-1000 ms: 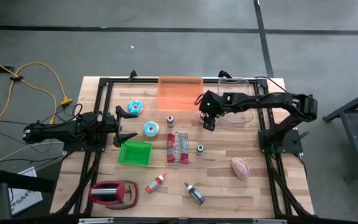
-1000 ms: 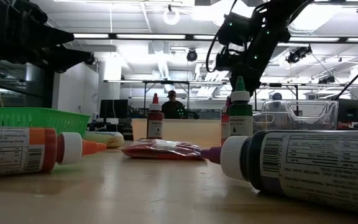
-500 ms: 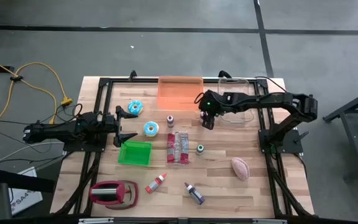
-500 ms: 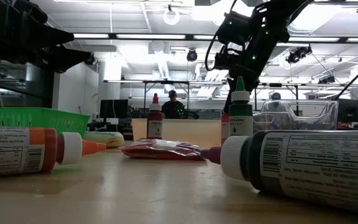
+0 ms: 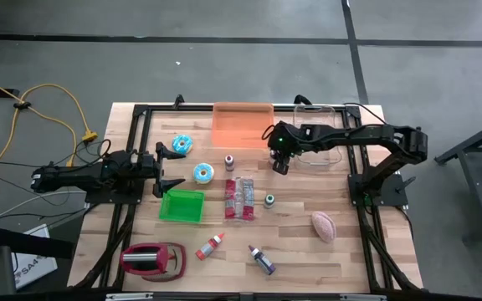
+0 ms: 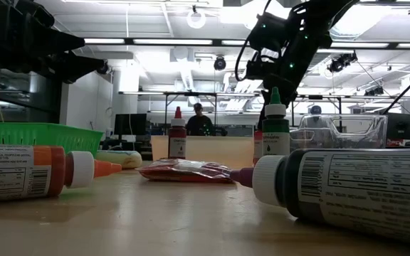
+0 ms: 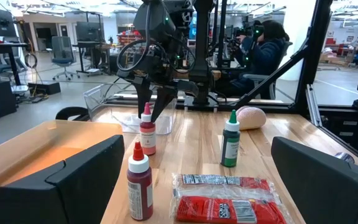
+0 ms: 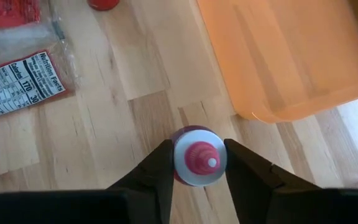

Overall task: Pick & Place Food Item
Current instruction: Put the pink food coloring bottle into the transparent bin

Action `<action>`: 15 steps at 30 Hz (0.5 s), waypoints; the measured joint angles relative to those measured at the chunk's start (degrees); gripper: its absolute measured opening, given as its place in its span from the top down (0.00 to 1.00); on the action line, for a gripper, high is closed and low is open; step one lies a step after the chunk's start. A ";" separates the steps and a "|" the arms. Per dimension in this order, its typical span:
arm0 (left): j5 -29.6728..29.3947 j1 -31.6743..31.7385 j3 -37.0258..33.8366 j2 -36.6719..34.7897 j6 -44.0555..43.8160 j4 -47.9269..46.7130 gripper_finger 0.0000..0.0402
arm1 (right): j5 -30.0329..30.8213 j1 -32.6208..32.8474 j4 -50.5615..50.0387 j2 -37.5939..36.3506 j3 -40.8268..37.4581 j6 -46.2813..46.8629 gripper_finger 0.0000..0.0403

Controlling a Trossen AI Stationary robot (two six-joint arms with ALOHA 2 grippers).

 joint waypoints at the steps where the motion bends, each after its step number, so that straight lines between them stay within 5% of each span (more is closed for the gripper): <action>1: -0.02 0.00 -0.02 0.00 0.00 0.00 0.01 | 0.00 0.00 0.00 0.00 0.00 0.00 0.73; 15: 0.00 0.00 -0.02 0.00 0.00 0.00 0.01 | 0.13 0.02 -0.22 -0.61 0.02 1.67 0.73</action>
